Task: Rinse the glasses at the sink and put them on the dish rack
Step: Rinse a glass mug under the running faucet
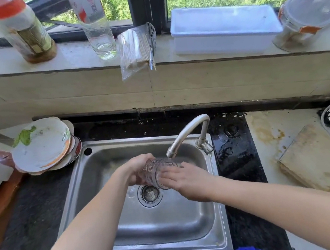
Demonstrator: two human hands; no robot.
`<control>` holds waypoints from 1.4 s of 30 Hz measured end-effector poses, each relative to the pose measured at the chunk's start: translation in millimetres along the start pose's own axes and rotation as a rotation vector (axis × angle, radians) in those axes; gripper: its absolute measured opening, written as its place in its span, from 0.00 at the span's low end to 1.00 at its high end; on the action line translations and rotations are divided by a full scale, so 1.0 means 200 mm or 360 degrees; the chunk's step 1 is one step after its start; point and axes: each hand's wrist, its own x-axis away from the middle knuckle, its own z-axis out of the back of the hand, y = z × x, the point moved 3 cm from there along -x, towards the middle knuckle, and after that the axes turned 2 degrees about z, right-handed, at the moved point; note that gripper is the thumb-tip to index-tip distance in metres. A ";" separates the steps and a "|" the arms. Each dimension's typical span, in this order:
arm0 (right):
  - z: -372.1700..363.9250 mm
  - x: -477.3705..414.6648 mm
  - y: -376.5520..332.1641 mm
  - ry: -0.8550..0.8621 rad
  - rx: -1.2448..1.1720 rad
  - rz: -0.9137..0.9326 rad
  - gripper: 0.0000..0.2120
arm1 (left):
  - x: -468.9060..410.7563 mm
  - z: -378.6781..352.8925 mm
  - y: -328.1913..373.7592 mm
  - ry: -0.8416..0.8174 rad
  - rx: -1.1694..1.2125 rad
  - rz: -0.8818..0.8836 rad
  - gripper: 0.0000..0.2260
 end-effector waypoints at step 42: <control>0.16 -0.01 0.08 -0.0001 -0.0214 0.0057 0.17 | -0.10 -0.01 0.00 -0.0503 0.0430 -0.0209 0.12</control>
